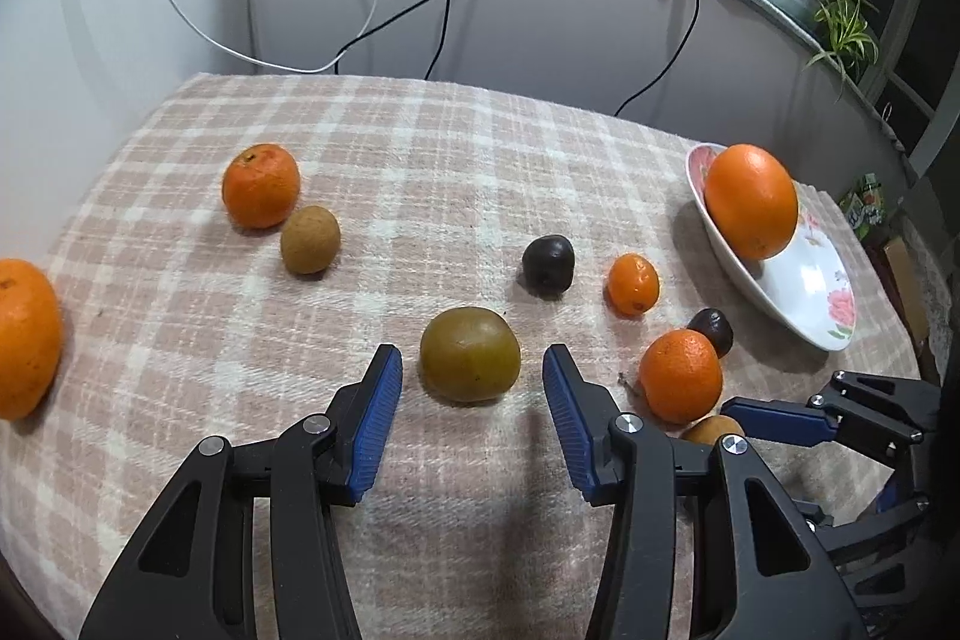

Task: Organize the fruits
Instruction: 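Move the right gripper to the brown round fruit and grasp it, then carry the brown fruit with the right gripper onto the plate while the left gripper places a kiwi there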

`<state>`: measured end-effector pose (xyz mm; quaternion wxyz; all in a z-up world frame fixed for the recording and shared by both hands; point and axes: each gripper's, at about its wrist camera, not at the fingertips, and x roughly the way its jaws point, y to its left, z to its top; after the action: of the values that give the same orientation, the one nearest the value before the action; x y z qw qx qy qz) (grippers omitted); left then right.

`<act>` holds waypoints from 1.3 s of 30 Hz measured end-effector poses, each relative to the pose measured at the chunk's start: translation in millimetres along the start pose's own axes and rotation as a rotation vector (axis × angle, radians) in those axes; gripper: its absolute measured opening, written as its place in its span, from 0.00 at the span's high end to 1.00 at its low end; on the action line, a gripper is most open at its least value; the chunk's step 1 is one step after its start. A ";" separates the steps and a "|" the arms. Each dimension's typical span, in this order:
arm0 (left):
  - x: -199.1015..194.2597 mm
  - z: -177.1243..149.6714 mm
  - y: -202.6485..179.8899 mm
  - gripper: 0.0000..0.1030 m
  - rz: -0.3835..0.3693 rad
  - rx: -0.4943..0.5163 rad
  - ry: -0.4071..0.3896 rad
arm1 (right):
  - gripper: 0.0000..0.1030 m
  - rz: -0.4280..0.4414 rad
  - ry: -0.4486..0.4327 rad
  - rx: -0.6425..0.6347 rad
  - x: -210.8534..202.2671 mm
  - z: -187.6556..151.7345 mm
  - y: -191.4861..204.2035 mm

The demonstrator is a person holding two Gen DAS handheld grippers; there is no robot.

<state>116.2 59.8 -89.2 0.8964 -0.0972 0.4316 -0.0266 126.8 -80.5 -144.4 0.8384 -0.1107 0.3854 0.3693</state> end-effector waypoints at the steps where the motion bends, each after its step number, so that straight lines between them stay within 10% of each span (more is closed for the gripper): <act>1: 1.4 0.0 -0.4 0.54 0.001 0.001 0.001 | 0.56 -0.002 0.000 -0.002 0.3 0.6 0.2; 6: 3.6 0.5 0.2 0.70 0.003 0.005 0.000 | 0.61 -0.015 0.003 -0.011 2.4 2.6 1.3; 39: -31.9 2.5 -51.1 0.72 -0.136 0.061 -0.067 | 0.72 -0.023 -0.128 0.112 -73.4 -21.4 -45.7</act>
<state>100.0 14.3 -53.2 0.9090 -0.0999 0.3928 -0.0971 115.3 -161.9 -110.1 0.8705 -0.0442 0.3496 0.3436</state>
